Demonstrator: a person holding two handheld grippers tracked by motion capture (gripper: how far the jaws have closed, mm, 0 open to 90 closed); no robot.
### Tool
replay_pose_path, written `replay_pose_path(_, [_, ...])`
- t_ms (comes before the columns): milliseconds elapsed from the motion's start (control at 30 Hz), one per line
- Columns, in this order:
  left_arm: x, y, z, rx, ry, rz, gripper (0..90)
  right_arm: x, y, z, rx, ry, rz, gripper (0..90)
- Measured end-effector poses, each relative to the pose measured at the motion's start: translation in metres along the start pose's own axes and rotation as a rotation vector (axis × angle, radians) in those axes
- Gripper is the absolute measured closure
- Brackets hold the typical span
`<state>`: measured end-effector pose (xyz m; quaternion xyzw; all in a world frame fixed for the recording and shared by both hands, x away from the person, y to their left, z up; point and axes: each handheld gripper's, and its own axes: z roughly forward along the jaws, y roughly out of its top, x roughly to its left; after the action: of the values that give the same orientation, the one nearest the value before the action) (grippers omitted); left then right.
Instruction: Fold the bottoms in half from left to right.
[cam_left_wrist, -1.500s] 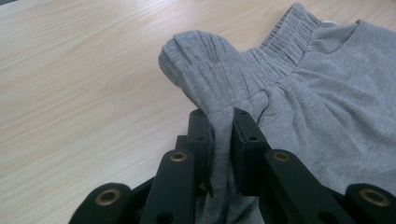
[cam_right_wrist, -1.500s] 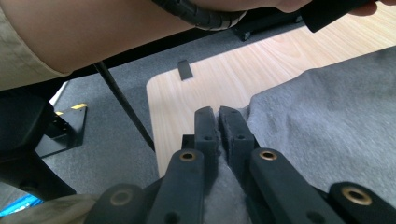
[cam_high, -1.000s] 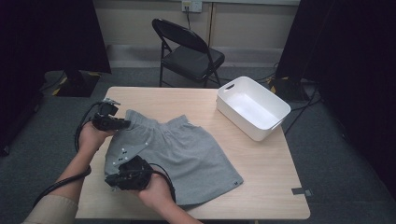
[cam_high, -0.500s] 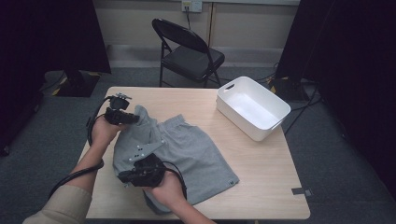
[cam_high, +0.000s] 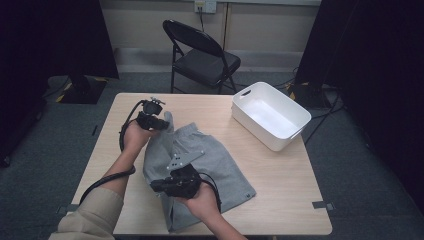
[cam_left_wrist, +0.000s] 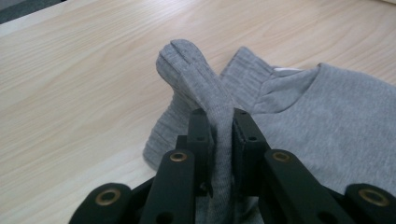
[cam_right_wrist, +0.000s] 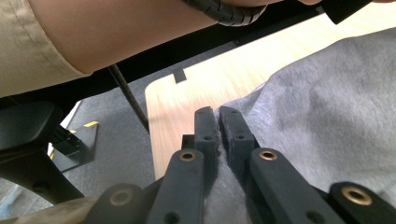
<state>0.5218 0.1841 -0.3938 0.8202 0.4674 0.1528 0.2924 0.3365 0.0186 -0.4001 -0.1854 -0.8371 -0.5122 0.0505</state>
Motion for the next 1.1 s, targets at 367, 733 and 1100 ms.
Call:
replay_pose_path(367, [-0.021,0.014,0.019,0.022,-0.009,0.031,79.8,-0.008,-0.013,-0.017,-0.021,-0.020,0.023,86.4])
replay_pose_path(733, [-0.036,0.020,0.043,0.048,-0.013,0.050,79.5,-0.020,-0.029,-0.029,-0.030,-0.041,0.057,86.4])
replay_pose_path(1100, [-0.047,0.024,0.065,0.070,-0.016,0.063,78.2,-0.032,-0.043,-0.045,-0.033,-0.079,0.089,86.4])
